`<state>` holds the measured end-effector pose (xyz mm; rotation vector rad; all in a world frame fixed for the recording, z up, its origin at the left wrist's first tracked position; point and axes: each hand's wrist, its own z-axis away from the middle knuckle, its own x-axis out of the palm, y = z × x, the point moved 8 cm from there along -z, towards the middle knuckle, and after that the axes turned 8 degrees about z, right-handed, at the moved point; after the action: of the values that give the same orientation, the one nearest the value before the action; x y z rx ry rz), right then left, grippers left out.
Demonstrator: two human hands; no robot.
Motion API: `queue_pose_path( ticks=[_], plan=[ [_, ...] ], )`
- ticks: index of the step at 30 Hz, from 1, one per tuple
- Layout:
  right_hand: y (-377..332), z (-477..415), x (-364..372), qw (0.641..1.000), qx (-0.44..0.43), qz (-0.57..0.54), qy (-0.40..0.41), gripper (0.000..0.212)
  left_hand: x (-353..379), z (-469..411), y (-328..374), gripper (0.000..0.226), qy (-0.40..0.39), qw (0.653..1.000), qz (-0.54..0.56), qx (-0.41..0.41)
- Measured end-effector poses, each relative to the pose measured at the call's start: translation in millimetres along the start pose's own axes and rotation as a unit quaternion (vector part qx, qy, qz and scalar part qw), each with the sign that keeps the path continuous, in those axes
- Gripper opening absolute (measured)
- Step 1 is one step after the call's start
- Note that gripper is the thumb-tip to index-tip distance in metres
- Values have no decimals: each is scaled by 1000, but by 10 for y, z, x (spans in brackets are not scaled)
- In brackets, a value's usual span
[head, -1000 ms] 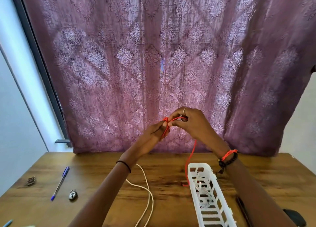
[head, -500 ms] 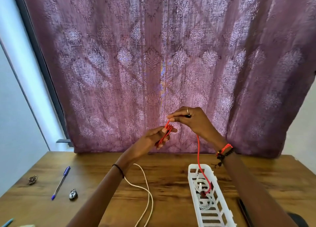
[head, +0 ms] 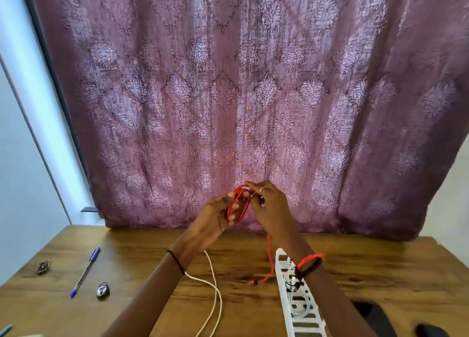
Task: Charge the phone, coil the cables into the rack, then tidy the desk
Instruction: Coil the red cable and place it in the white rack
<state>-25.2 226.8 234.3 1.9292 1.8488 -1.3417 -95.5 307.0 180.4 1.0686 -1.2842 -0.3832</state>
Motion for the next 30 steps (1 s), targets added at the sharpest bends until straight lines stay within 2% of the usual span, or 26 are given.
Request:
queue_pose_path(
  ticks=[4,6,12,15,21,27,30],
  plan=[
    [14,160,283,995,54,-23,-83,59,-78,22,-72,31,0,998,62,-25],
    [40,218,367,994,78,-20,-77,62,-103,34,-130,32,-14,995,82,-50],
    [111,340,443,987,140,-81,-14,48,-146,79,-181,37,-48,990,97,-88],
    [80,373,457,982,142,-122,16,32,-181,89,-166,37,-51,991,79,-96],
    [138,419,504,949,201,-243,17,14,-171,120,-179,36,-49,988,98,-109],
    [216,378,490,943,212,-257,-2,9,-172,126,-153,35,-49,991,68,-106],
    [275,356,449,953,213,-217,0,7,-193,125,-129,35,-37,992,51,-109]
  ],
)
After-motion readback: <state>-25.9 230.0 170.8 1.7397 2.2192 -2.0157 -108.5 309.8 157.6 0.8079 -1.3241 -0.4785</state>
